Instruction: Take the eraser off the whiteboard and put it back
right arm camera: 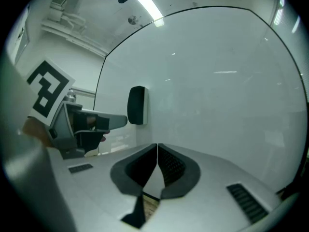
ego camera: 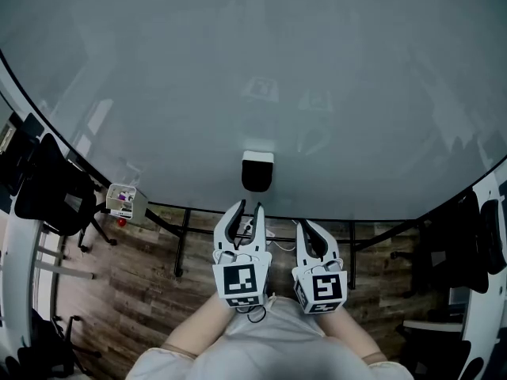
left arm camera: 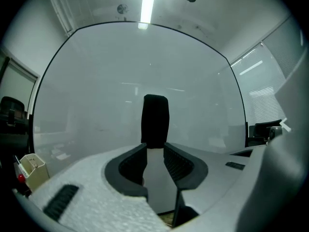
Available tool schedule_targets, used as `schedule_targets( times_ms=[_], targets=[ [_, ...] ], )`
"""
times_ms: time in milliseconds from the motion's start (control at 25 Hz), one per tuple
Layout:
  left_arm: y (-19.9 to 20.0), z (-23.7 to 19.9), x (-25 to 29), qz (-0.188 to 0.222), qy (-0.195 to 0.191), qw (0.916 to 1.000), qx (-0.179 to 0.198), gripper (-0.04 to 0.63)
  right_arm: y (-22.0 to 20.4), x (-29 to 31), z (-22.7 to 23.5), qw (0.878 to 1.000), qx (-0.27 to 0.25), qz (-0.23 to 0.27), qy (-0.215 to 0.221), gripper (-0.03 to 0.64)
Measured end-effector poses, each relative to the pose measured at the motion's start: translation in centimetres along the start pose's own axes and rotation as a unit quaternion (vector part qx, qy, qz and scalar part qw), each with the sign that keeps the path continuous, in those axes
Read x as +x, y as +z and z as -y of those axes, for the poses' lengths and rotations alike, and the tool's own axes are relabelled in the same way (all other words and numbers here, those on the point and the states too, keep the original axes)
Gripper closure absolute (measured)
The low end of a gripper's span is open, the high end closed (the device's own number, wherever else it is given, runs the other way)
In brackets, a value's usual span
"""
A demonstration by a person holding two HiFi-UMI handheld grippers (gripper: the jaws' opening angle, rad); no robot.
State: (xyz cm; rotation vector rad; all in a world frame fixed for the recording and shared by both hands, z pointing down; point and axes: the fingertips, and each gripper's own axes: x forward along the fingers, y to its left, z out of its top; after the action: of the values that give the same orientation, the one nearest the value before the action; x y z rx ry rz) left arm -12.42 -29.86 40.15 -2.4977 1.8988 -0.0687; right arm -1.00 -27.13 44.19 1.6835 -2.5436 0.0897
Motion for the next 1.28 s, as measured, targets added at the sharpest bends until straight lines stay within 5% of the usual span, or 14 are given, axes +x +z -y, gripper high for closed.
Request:
schedule_targets(
  times_ms=[280,680,1280],
  targets=[
    [-2.4,0.6,-1.7,-0.018,-0.020,0.9995,-0.015,0.571,-0.8,-0.6,-1.0,1.000,0.003,-0.009,0.007,0.589],
    [-5.3,3.0,-2.6,-0.061,-0.071,0.9955,-0.013,0.577,-0.9,-1.0,-1.6,1.000,-0.008,-0.008,0.013,0.589],
    [-4.3,5.0,-1.7,-0.043,-0.113,0.9926,-0.004,0.577,-0.4,-0.5,-0.4,1.000,-0.012,-0.013,0.017,0.591]
  ],
)
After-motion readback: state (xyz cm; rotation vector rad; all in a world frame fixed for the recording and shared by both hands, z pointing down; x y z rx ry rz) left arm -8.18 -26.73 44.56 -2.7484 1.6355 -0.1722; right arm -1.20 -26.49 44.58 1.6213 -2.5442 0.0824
